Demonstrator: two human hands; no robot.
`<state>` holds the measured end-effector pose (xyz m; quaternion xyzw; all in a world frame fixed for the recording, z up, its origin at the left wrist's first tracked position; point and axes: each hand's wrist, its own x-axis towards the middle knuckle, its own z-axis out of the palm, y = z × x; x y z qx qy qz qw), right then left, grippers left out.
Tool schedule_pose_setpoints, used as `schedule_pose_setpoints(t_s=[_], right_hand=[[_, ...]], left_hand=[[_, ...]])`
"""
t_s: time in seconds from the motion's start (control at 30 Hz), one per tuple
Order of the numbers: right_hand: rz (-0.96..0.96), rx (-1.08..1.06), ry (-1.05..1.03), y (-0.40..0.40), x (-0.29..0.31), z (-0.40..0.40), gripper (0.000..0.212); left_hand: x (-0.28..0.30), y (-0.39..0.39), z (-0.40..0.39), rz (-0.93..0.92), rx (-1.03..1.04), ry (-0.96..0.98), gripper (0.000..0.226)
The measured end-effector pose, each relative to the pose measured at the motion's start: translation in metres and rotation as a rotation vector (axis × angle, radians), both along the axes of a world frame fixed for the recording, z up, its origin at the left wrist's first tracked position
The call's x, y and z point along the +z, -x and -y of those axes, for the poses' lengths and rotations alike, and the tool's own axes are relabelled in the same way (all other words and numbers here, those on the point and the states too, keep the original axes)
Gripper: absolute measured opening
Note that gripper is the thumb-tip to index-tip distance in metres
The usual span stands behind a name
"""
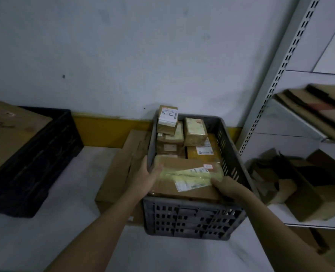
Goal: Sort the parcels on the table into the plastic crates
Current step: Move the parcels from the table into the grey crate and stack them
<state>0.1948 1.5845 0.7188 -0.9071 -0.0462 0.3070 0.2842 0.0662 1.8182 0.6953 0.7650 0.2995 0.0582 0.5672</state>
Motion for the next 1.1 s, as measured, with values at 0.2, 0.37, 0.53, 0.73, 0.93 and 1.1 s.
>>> schedule_pose_setpoints(t_s=[0.2,0.37,0.53,0.73,0.93,1.1], right_hand=[[0.292,0.319,0.321,-0.026,-0.014,-0.016,0.07],[0.478,0.479,0.235,-0.028,-0.012,-0.051,0.079],[0.365,0.682,0.253,-0.017,-0.042,-0.074,0.077],[0.369,0.683,0.204,-0.023,-0.045,-0.067,0.078],[0.405,0.673,0.197,-0.019,-0.048,-0.067,0.08],[0.35,0.656,0.24,-0.023,-0.041,-0.077,0.075]], left_hand=[[-0.012,-0.002,-0.007,-0.108,-0.098,-0.222,0.098],[-0.007,-0.001,-0.005,-0.138,-0.064,-0.227,0.098],[-0.007,-0.003,-0.004,-0.111,-0.05,-0.223,0.094],[-0.006,-0.005,-0.005,-0.04,-0.047,-0.222,0.085],[-0.005,-0.002,0.002,0.032,0.057,-0.129,0.06],[-0.022,0.032,-0.017,0.034,0.291,-0.189,0.046]])
